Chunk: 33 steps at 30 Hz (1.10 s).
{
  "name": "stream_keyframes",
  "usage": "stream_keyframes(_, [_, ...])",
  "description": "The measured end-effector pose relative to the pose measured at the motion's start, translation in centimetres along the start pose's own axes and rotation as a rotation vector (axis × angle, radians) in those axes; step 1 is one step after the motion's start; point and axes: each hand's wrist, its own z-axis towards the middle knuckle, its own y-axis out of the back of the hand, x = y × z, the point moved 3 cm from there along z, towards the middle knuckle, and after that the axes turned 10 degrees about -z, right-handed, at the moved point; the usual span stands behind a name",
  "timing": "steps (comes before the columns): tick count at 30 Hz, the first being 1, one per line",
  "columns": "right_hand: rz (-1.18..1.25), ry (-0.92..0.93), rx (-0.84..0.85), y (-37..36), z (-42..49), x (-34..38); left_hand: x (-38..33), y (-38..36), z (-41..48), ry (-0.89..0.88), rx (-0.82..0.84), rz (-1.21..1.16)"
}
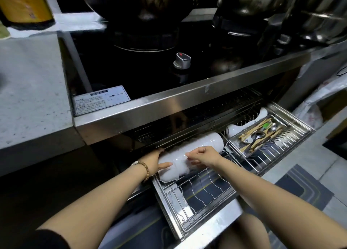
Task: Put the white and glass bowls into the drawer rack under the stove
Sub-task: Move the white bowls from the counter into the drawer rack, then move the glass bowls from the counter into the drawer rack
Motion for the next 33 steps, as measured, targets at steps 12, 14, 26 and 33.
stream_keyframes(12, [-0.065,0.225,-0.149,6.7,-12.0,3.7,-8.0,3.1,-7.3,-0.279,-0.112,0.031])
stream_keyframes(14, [-0.133,0.301,-0.219,7.8,-14.0,5.1,-10.2,4.0,-9.2,-0.361,-0.119,0.05])
stream_keyframes(26, [-0.417,0.863,-0.394,5.3,-23.5,22.9,-18.3,20.4,-25.0,-0.824,-0.675,0.289])
stream_keyframes(33, [-0.538,1.069,-0.264,-3.5,-25.5,33.0,-13.2,29.4,-31.5,-0.66,-0.932,0.374])
